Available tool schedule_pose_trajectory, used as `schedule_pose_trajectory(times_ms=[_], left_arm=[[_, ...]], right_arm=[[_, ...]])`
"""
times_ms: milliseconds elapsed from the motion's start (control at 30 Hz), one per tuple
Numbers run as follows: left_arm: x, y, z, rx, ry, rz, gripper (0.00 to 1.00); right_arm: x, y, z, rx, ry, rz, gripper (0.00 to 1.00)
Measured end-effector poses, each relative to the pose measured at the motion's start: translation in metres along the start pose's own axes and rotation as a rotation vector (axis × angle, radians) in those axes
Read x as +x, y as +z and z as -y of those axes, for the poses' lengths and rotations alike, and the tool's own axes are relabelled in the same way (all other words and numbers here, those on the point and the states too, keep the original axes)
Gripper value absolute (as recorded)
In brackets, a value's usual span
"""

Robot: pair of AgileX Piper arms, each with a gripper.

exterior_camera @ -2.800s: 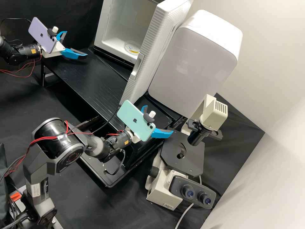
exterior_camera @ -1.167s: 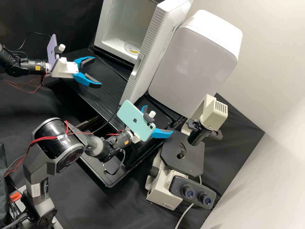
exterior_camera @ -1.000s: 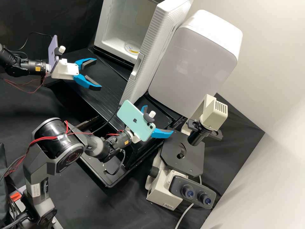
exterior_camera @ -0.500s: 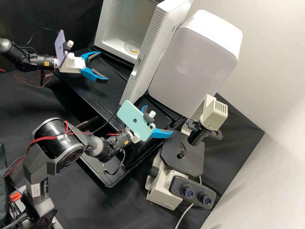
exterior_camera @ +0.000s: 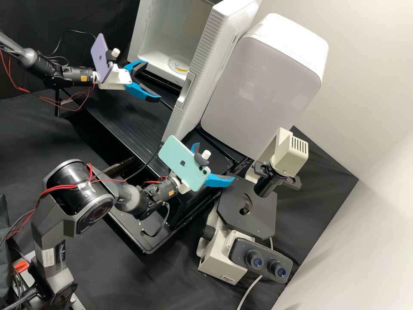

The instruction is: Take the petri dish out of the incubator

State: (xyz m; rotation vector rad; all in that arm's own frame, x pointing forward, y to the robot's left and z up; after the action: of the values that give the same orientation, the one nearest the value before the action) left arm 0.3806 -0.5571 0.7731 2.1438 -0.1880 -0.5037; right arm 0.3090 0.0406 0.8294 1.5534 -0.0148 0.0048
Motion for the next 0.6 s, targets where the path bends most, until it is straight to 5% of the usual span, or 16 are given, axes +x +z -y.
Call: schedule_pose_trajectory(times_ms=[333, 600], left_arm=[[0.031, -0.011, -0.017, 0.006, 0.032, 0.002, 1.0], [0.058, -0.019, -0.013, -0.022, -0.006, -0.015, 1.0]], right_arm=[[0.0, 0.0, 0.0, 0.0, 0.0, 0.0, 1.0], [0.0, 0.0, 0.0, 0.0, 0.0, 0.0, 1.0]])
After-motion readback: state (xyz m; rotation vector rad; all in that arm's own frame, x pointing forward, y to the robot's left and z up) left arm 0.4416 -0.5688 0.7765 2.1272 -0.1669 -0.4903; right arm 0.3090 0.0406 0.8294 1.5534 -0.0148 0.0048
